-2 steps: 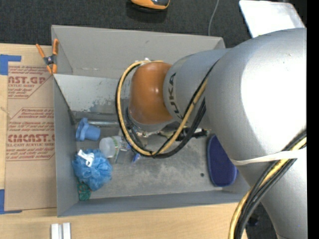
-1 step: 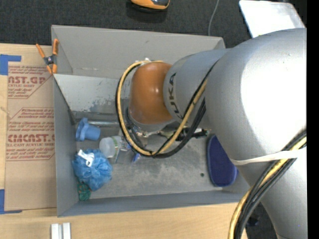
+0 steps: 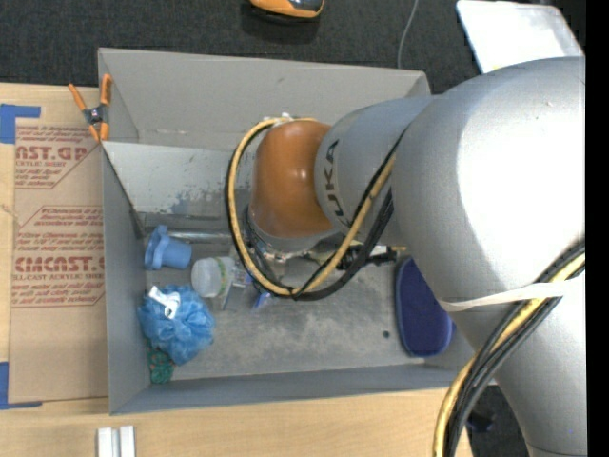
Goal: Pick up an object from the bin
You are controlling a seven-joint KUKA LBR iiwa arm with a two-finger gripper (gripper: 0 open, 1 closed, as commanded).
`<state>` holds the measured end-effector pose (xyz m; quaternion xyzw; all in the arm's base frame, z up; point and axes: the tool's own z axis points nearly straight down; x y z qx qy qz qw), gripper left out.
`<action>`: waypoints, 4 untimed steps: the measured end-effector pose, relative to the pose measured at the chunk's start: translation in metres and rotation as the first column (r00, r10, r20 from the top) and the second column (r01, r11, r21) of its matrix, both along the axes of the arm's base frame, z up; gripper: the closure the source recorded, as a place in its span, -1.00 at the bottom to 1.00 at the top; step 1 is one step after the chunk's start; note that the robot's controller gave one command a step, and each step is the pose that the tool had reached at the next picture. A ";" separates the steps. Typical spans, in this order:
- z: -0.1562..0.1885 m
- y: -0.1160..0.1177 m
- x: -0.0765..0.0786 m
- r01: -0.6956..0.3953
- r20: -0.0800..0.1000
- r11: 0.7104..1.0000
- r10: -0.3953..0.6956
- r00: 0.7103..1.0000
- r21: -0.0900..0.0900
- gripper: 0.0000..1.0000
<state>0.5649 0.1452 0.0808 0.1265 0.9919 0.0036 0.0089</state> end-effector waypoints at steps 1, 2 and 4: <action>-0.011 -0.011 0.002 0.021 -0.003 1.000 -0.021 1.000 0.000 1.00; -0.011 -0.023 0.030 0.071 0.003 0.997 -0.071 0.997 0.003 1.00; 0.046 -0.028 0.026 0.055 0.000 0.998 -0.055 0.998 0.003 1.00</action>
Offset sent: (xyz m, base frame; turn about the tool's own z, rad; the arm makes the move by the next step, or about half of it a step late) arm 0.0285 -0.0236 -0.0108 0.0725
